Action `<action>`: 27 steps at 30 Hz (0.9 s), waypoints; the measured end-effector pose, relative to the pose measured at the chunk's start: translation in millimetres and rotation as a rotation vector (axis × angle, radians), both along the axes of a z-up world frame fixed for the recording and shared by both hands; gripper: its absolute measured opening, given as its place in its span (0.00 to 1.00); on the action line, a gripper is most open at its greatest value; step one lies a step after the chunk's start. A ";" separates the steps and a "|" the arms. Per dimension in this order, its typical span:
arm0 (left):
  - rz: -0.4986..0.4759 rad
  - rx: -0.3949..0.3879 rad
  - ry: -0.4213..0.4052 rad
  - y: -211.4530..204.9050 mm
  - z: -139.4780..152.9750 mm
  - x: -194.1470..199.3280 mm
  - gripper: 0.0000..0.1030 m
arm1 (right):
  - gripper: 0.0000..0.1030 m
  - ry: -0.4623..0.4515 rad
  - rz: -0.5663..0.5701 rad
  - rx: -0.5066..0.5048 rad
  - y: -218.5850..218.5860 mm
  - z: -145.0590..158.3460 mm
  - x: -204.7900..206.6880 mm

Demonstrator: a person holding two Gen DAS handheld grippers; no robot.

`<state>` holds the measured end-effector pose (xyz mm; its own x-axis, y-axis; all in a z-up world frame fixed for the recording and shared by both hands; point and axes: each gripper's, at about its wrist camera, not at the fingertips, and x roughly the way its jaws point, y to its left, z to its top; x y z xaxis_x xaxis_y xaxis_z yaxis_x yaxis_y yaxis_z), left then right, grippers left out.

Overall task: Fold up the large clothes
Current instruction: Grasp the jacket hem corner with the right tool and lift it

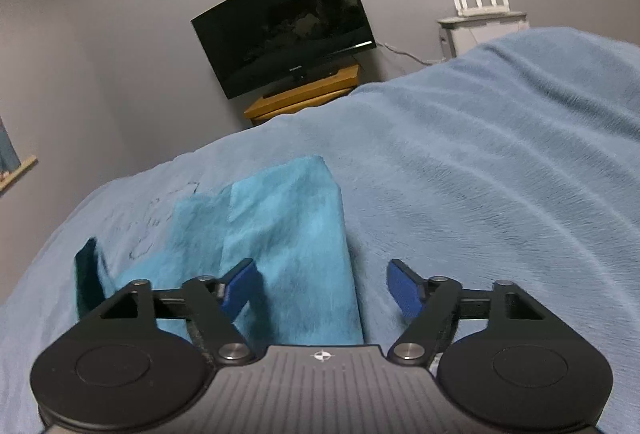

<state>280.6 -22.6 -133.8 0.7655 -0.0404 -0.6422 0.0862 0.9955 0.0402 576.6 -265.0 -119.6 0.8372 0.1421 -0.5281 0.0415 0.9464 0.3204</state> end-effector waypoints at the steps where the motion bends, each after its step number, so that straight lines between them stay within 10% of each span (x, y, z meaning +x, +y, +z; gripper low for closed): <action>1: -0.001 -0.001 -0.003 0.1 -0.6 0.1 1.00 | 0.88 0.006 -0.005 0.022 -2.2 -3.7 6.3; 6: -0.010 -0.010 -0.024 -0.2 -3.9 2.2 1.00 | 0.81 0.051 0.049 0.251 -18.6 -23.3 27.4; 8: -0.011 -0.018 -0.030 0.5 -4.9 4.0 1.00 | 0.37 0.053 0.115 0.311 -19.6 -25.7 28.4; 11: -0.011 -0.035 -0.036 2.3 -4.1 6.0 1.00 | 0.10 -0.017 0.151 0.220 -13.1 -12.4 16.0; 22: 0.202 -0.228 -0.128 51.3 25.2 5.1 0.99 | 0.03 -0.367 0.436 -0.072 10.0 77.0 -120.9; 27: 0.275 -0.195 -0.262 69.4 56.8 -6.7 0.99 | 0.03 -0.409 0.485 -0.136 9.6 84.0 -202.0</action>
